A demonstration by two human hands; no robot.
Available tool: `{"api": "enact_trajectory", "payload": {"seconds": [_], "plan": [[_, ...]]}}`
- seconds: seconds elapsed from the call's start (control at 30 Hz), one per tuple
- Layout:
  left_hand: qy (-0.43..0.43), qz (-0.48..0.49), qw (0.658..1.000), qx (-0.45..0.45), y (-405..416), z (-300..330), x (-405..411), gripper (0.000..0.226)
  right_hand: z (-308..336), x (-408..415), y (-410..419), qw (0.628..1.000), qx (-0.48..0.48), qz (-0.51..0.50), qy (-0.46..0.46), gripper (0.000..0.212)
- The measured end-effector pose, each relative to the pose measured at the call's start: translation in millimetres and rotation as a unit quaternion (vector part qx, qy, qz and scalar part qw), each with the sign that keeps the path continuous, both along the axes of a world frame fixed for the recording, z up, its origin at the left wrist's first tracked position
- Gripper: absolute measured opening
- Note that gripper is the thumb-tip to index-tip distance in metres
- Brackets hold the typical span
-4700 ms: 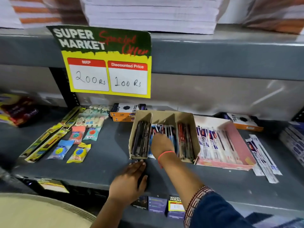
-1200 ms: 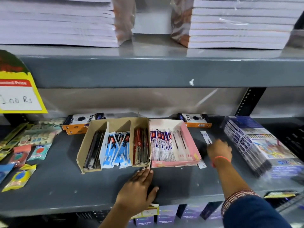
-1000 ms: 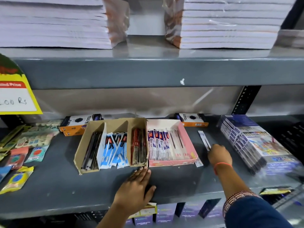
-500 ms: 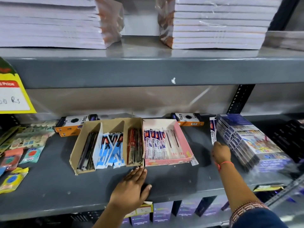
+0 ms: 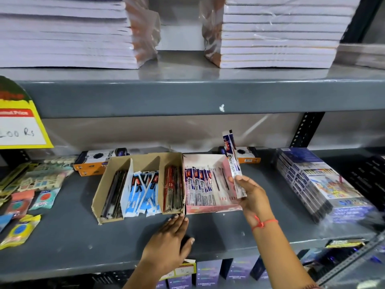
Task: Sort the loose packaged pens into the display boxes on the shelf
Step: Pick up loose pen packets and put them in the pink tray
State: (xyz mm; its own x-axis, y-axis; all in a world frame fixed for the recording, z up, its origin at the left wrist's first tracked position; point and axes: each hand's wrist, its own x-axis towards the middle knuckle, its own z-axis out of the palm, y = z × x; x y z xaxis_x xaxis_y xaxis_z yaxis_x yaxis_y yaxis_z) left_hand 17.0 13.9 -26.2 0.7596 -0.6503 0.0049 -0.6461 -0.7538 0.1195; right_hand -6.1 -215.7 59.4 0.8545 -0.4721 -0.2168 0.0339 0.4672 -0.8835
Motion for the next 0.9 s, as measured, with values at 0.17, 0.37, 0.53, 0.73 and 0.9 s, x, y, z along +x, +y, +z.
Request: {"api": "enact_trajectory", "payload": {"seconds": [0.17,0.37,0.53,0.73,0.9], "plan": [[0.017,-0.009,1.0,-0.011,-0.6,-3.0,-0.6,0.078,2.5,5.5,9.3,0.999,0.023,0.031,0.001,0.013],[-0.017,-0.001,1.0,-0.011,-1.6,5.4,0.7,0.09,-7.2,39.9,21.7,0.981,-0.122,0.022,0.147,0.01],[0.024,-0.001,0.999,-0.028,-1.1,0.4,4.6,0.082,-15.6,61.0,39.7,0.913,-0.336,0.016,0.23,0.015],[-0.005,-0.015,0.997,-0.072,-1.8,-2.2,3.9,0.074,-20.5,67.3,52.3,0.798,-0.503,0.117,0.311,0.016],[0.03,-0.007,0.997,-0.066,-0.9,-4.9,3.4,0.074,-10.3,57.5,38.9,0.788,-0.546,0.06,0.278,0.025]]}}
